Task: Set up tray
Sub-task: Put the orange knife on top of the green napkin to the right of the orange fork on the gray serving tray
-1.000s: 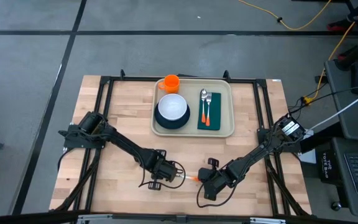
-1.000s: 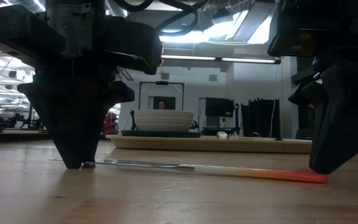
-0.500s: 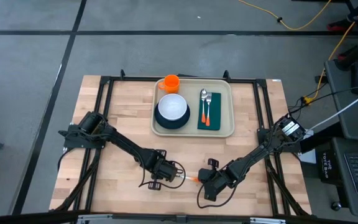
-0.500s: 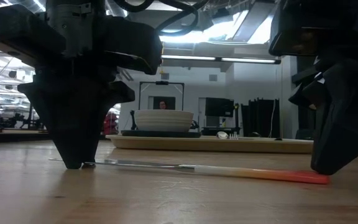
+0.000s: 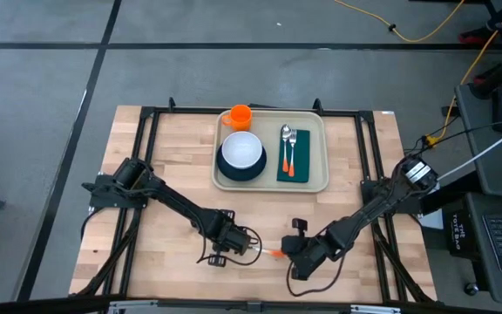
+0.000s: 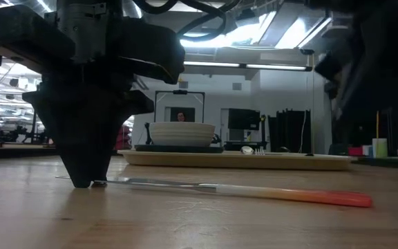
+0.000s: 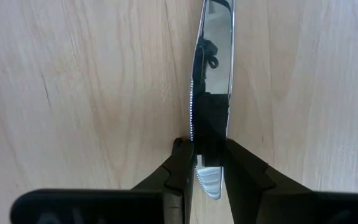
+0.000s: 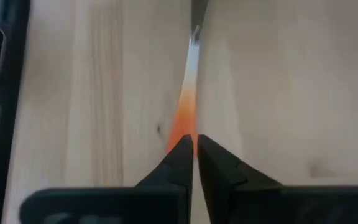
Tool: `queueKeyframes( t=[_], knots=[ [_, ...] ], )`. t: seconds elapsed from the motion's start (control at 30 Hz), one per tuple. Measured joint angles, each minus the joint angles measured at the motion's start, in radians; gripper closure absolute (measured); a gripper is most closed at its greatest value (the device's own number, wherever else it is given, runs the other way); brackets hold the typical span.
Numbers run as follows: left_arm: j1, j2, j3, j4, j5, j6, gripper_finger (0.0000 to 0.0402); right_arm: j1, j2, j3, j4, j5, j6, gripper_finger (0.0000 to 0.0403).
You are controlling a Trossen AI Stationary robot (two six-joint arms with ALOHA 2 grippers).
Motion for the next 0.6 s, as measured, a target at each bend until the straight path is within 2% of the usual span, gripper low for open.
queueKeyframes(
  t=[0.2,0.6],
  knots=[
    [0.002,-0.001,0.002,-0.001,0.03,0.01,0.0343,0.013,-0.02,0.001,0.011,0.074,-0.043,0.0386],
    [0.003,-0.076,0.0,-0.032,0.018,0.024,0.0343,0.013,-0.021,0.002,0.036,0.084,-0.052,0.0383]
  ],
)
